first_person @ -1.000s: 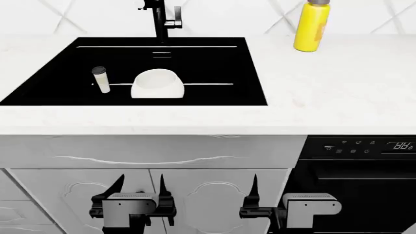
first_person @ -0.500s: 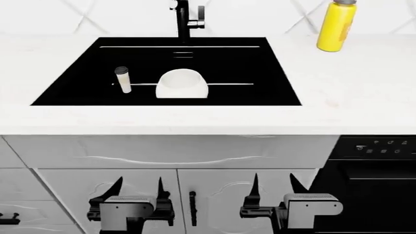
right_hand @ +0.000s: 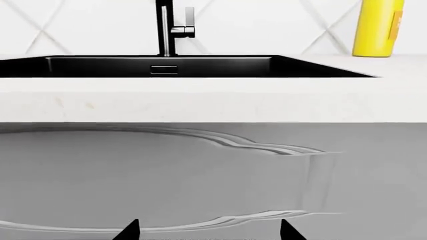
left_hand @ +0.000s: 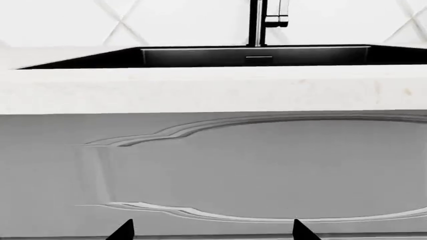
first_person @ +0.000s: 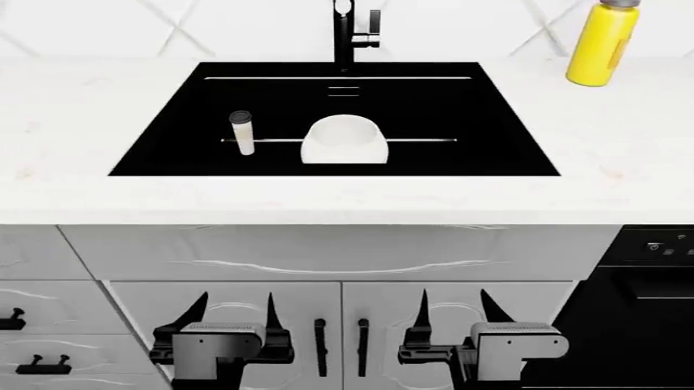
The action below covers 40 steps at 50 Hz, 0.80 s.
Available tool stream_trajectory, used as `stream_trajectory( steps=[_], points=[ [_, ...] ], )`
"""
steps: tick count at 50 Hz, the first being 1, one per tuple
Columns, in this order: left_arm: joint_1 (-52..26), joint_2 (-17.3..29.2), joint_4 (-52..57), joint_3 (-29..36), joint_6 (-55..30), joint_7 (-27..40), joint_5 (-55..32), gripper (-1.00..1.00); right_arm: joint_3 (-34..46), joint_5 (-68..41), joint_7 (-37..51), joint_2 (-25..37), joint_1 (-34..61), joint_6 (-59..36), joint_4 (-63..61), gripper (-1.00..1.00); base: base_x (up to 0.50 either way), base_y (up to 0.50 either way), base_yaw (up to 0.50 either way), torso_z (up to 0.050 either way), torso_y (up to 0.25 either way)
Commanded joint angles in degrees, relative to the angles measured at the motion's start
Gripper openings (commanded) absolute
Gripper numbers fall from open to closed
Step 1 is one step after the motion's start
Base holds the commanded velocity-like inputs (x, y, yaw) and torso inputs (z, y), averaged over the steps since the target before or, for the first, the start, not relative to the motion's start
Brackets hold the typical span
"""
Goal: Pick the cup and bowl from the sink and place them on the counter for drying.
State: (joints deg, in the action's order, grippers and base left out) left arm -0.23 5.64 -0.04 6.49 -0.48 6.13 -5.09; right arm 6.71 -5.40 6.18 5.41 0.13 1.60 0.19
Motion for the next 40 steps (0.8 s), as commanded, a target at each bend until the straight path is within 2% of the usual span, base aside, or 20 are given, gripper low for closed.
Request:
stream_trajectory(
  steps=[1, 7, 40],
  points=[
    [0.0, 0.8, 0.1, 0.6, 0.1, 1.1, -0.5, 1.00, 0.8, -1.0, 0.7, 0.7, 0.2, -0.2, 0.3, 1.00, 0.00, 0.00, 0.00, 0.000, 0.000],
    [0.1, 1.1, 0.4, 1.0, 0.9, 1.7, -0.4, 1.00, 1.2, -1.2, 1.1, 1.0, 0.3, -0.1, 0.4, 1.00, 0.00, 0.00, 0.00, 0.012, 0.000],
    [-0.6, 2.1, 0.0, 2.8, 1.1, 3.7, -1.3, 1.00, 3.1, -2.2, 2.8, 2.4, 0.7, 0.1, 0.6, 1.00, 0.00, 0.00, 0.00, 0.050, 0.000]
  ],
)
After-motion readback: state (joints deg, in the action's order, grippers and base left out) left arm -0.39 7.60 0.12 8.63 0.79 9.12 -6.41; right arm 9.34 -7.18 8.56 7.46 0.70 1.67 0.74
